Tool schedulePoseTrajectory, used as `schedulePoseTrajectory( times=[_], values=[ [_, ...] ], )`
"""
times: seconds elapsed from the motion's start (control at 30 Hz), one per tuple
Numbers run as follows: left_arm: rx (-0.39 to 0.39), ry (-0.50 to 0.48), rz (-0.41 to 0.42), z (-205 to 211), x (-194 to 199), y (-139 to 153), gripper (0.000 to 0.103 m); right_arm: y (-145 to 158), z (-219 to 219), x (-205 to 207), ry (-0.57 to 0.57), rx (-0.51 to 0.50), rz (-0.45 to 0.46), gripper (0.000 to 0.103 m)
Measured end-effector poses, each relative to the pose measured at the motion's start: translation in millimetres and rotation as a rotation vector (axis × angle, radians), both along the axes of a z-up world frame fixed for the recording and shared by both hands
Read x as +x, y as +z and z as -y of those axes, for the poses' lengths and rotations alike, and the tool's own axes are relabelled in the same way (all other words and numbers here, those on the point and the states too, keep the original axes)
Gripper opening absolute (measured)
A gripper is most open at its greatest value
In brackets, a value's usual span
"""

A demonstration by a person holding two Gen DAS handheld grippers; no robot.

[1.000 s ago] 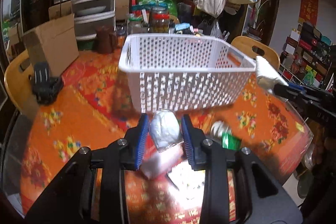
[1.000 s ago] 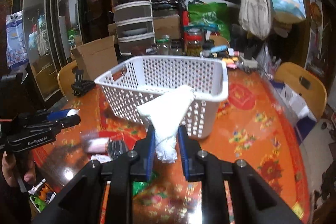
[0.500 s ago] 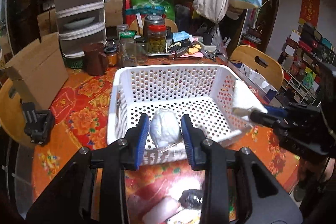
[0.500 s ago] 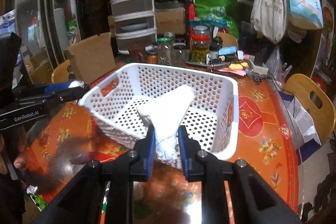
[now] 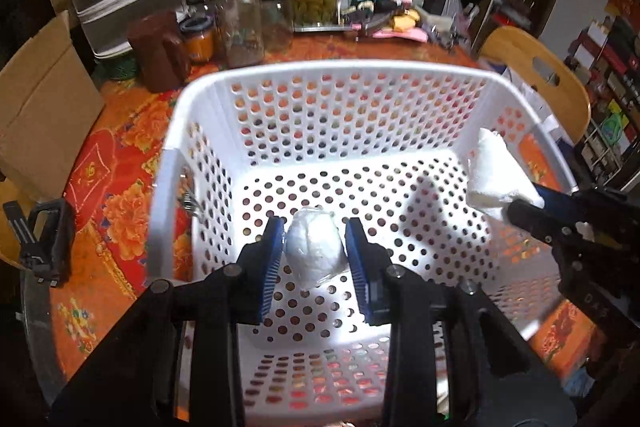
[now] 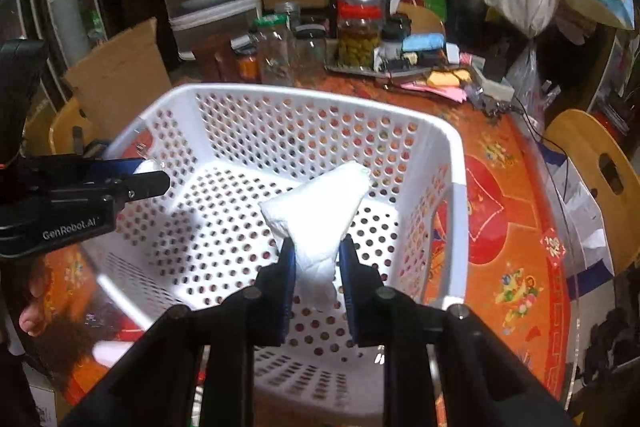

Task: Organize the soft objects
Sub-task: 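Carry both items into the white basket and open both tools to release them, then withdraw both tools from the basket back toward the remaining items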

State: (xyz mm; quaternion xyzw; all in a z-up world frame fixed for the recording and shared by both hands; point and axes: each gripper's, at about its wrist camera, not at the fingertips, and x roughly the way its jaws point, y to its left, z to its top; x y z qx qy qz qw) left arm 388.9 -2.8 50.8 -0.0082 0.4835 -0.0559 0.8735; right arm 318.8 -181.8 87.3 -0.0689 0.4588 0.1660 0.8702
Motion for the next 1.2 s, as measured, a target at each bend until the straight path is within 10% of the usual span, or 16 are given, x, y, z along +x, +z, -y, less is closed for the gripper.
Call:
schedulePoseTrajectory(
  times=[0.5, 0.63, 0.97, 1.2],
  values=[
    [-0.005, -0.023, -0.053, 14.1, 7.4, -17.2, 0.034, -21.9, -15.6, 14.1, 0.034, -0.046, -0.071, 0.02],
    [-0.024, -0.023, -0.021, 10.2, 2.2, -10.3, 0.067, -18.0, -16.0, 10.7, 0.033, -0.035, -0.054, 0.042],
    [-0.047, -0.034, 0.108, 2.1, -34.5, 30.3, 0.102, 8.5, -9.6, -14.2, 0.029, 0.021, 0.025, 0.088],
    [0.0, -0.027, 0.179, 2.0, -68.7, 55.2, 0.103, 28.9, -0.5, -39.6, 0.018, 0.052, 0.094, 0.103]
  ],
)
